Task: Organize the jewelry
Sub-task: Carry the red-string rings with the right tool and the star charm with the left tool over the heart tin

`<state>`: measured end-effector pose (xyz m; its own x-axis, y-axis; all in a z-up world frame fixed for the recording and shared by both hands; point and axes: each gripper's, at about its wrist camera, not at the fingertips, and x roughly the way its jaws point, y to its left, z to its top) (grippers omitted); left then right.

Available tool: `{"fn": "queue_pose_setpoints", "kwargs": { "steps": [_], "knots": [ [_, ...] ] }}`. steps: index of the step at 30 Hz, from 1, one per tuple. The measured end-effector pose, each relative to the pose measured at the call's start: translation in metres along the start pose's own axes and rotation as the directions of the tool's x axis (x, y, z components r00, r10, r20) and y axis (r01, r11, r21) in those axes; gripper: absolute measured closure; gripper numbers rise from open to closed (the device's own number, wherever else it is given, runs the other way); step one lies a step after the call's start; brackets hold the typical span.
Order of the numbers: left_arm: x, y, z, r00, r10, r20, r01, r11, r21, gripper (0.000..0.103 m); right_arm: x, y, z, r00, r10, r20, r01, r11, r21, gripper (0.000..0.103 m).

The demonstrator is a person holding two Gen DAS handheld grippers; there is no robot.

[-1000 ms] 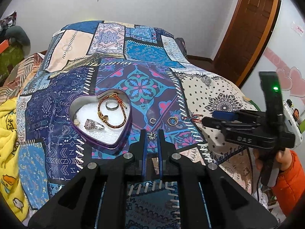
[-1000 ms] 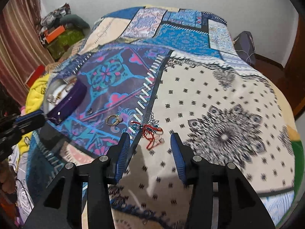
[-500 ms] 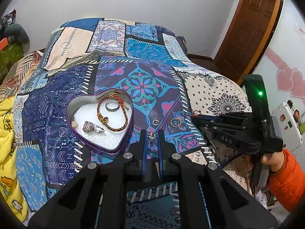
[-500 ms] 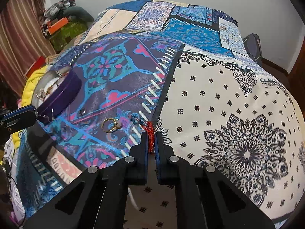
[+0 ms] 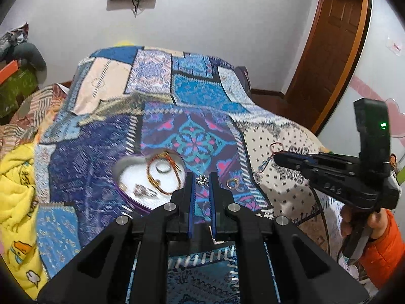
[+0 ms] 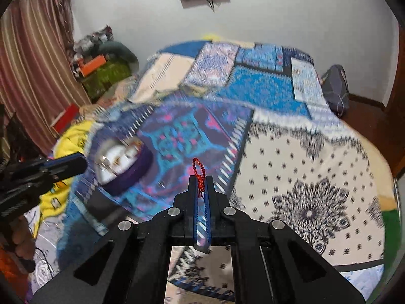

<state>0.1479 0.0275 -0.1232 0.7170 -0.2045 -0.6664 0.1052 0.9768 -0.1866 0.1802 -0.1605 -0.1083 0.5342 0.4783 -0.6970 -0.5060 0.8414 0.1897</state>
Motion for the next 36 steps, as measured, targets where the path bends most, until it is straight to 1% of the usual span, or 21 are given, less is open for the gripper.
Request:
{"fn": "queue_pose_setpoints", "kwargs": {
  "steps": [7, 14, 18, 24, 29, 36],
  "knots": [
    [-0.024, 0.013, 0.014, 0.997, 0.029, 0.066, -0.030, 1.000, 0.002, 0.095, -0.016, 0.023, 0.023, 0.995, 0.045, 0.084, -0.044, 0.999, -0.020, 0.099],
    [-0.034, 0.033, 0.023, 0.992, 0.070, 0.107, -0.069, 0.997, -0.021, 0.095, -0.007, 0.043, 0.036, 0.989, 0.100, 0.105, -0.097, 0.995, -0.034, 0.099],
    [-0.032, 0.045, 0.025, 0.990, 0.085, 0.111, -0.081, 0.996, -0.037, 0.095, 0.008, 0.057, 0.040, 0.987, 0.133, 0.090, -0.129, 0.990, -0.050, 0.099],
    [-0.018, 0.057, 0.020, 0.990, 0.111, 0.084, -0.108, 0.993, -0.040, 0.095, 0.039, 0.074, 0.036, 0.983, 0.180, 0.026, -0.178, 0.982, -0.062, 0.099],
    [-0.001, 0.066, 0.012, 0.993, 0.105, 0.045, -0.103, 0.993, -0.050, 0.095, 0.062, 0.080, 0.031, 0.980, 0.198, -0.023, -0.199, 0.978, -0.057, 0.099],
    [0.020, 0.077, 0.005, 0.997, 0.076, 0.008, -0.075, 0.994, -0.075, 0.095, 0.084, 0.086, 0.030, 0.980, 0.188, -0.067, -0.193, 0.979, -0.069, 0.099]
  ]
}}
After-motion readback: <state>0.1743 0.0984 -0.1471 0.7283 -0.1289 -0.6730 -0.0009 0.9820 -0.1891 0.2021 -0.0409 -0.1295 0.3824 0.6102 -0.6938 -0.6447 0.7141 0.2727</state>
